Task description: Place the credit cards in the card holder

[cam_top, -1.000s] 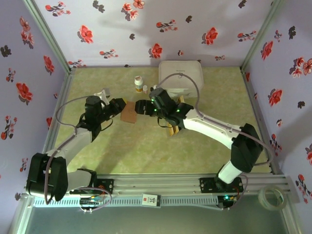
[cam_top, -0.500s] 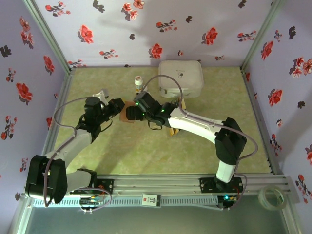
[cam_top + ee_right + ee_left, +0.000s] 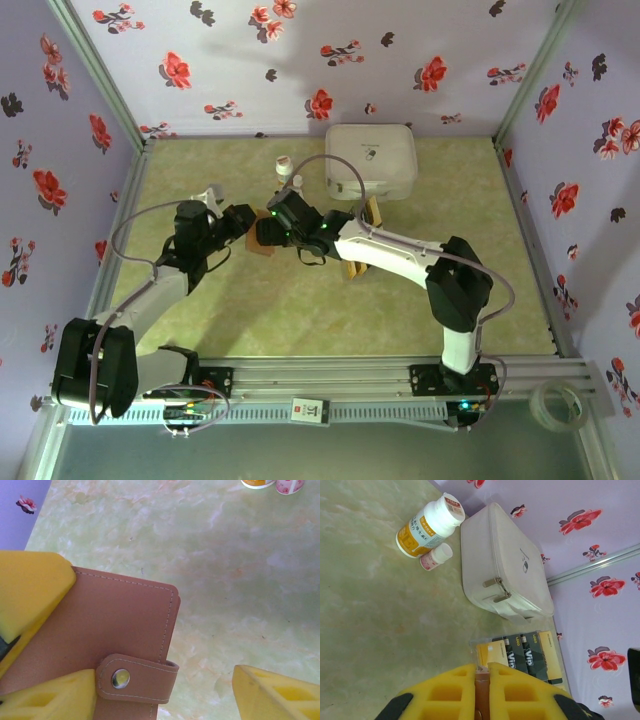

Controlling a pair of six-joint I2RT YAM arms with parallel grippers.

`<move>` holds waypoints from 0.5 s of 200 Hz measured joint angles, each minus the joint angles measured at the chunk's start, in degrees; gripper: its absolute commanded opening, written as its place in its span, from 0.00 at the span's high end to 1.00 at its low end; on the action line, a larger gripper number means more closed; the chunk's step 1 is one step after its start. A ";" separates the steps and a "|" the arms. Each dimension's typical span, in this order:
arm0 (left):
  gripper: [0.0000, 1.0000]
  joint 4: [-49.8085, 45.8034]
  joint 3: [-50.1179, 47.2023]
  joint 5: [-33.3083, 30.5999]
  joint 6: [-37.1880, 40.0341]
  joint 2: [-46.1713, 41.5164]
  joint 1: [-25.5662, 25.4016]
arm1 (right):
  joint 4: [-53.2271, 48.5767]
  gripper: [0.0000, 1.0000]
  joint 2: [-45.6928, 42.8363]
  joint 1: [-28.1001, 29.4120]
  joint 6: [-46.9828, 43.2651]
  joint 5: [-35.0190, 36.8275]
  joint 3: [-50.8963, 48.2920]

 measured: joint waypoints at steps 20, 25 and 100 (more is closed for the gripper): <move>1.00 -0.07 -0.02 0.00 0.00 0.00 -0.13 | 0.79 0.35 -0.52 -0.04 0.22 1.07 -1.51; 1.00 -0.07 -0.04 0.02 0.02 0.00 -0.17 | 1.07 0.36 -0.87 -0.15 0.46 1.29 -2.36; 1.00 0.24 -0.11 0.00 0.26 0.02 -0.35 | -3.15 0.39 -8.85 -6.19 2.62 4.57 -14.69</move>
